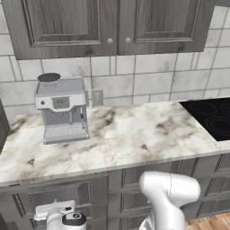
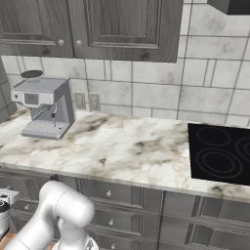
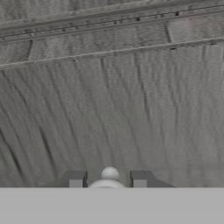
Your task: Take the pizza cutter from the drawer on the left and place it on the dining counter for cutting.
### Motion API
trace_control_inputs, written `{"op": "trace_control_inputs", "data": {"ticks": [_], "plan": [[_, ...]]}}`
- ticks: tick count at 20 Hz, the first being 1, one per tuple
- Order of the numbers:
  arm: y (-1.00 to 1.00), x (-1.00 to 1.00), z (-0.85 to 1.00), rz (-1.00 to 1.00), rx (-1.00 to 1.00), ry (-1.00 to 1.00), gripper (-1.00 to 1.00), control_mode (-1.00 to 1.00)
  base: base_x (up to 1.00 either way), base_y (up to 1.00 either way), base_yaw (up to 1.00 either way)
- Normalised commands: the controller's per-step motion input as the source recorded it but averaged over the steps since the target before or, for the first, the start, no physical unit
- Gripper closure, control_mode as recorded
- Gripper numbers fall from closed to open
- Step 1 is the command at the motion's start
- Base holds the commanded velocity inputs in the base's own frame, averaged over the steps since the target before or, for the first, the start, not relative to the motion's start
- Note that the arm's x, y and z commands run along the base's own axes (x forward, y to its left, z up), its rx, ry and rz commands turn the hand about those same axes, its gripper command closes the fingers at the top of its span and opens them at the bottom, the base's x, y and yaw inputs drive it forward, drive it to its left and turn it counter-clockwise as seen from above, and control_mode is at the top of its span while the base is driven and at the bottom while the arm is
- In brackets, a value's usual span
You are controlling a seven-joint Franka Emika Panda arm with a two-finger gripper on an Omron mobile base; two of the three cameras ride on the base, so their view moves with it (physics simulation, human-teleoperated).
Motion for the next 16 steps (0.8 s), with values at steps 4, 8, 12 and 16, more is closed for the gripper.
{"op": "trace_control_inputs", "data": {"ticks": [4, 8, 12, 16], "plan": [[0.02, -0.64, -0.01, 0.0, 0.0, 0.0, 1.0, -1.0, 0.0, 0.0, 0.0], [0.0, -0.64, 0.0, 0.0, 0.0, 0.0, 1.0, -1.0, 0.0, 0.0, 0.0], [0.0, -0.66, 0.0, 0.0, 0.0, 0.0, 1.0, -1.0, 0.0, 0.0, 0.0], [0.02, -0.7, -0.02, 0.0, 0.0, 0.0, 1.0, -1.0, 0.0, 0.0, 0.0]]}}
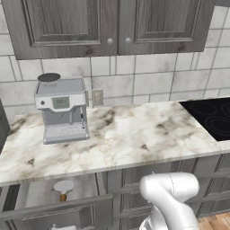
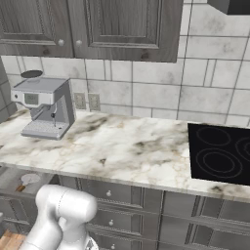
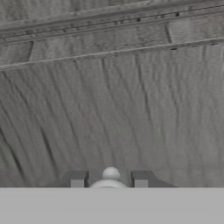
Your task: Take the pizza cutter from the drawer on the left and place it on the dining counter for cutting.
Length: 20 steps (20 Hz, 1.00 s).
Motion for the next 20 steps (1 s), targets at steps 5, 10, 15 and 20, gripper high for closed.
{"op": "trace_control_inputs", "data": {"ticks": [5, 10, 15, 20], "plan": [[0.03, -0.67, -0.04, 0.0, 0.0, 0.0, 1.0, -1.0, 0.0, 0.0, 0.0], [0.01, -0.68, -0.01, 0.0, 0.0, 0.0, 1.0, -1.0, 0.0, 0.0, 0.0], [0.0, -0.6, -0.01, 0.0, 0.0, 0.0, 1.0, -1.0, 0.0, 0.0, 0.0], [0.0, -0.53, -0.01, 0.0, 0.0, 0.0, 1.0, -1.0, 0.0, 0.0, 0.0]]}}
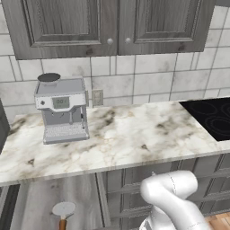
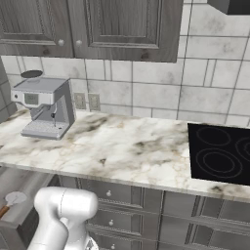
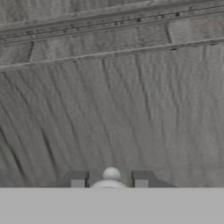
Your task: Take the pizza cutter from the drawer on the left and place it on the dining counter for cutting.
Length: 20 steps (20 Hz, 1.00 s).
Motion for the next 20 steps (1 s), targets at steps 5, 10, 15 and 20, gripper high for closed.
{"op": "trace_control_inputs", "data": {"ticks": [5, 10, 15, 20], "plan": [[0.01, -0.58, -0.01, 0.0, 0.0, 0.0, 1.0, -1.0, 0.0, 0.0, 0.0], [0.0, -0.53, 0.0, 0.0, 0.0, 0.0, 1.0, -1.0, 0.0, 0.0, 0.0], [0.0, -0.11, 0.0, 0.0, 0.0, 0.0, -1.0, -1.0, 0.0, 0.0, 0.0], [0.0, -0.14, 0.0, 0.0, 0.0, 0.0, -1.0, -1.0, 0.0, 0.0, 0.0]]}}
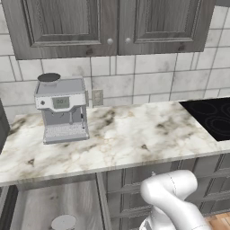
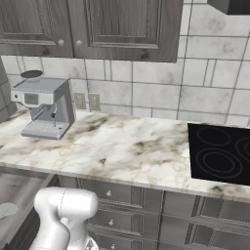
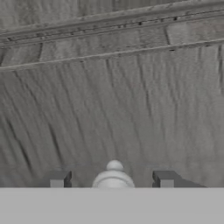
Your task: Take the pizza cutter from the drawer on the left and place it on the dining counter for cutting.
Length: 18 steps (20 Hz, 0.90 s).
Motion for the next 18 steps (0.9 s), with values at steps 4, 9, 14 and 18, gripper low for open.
{"op": "trace_control_inputs", "data": {"ticks": [4, 9, 14, 18], "plan": [[0.0, -0.54, 0.11, 0.0, 0.0, 0.0, -1.0, -1.0, 0.0, 0.0, 0.0], [-0.01, -0.49, 0.62, -0.02, 0.0, 0.0, -1.0, -1.0, 0.0, 0.0, 0.0], [-0.03, -0.57, 0.97, -0.03, 0.0, 0.0, -1.0, -1.0, 0.0, 0.0, 0.0], [-0.07, -0.47, 0.94, -0.03, 0.0, 0.0, -1.0, -1.0, 0.0, 0.0, 0.0]]}}
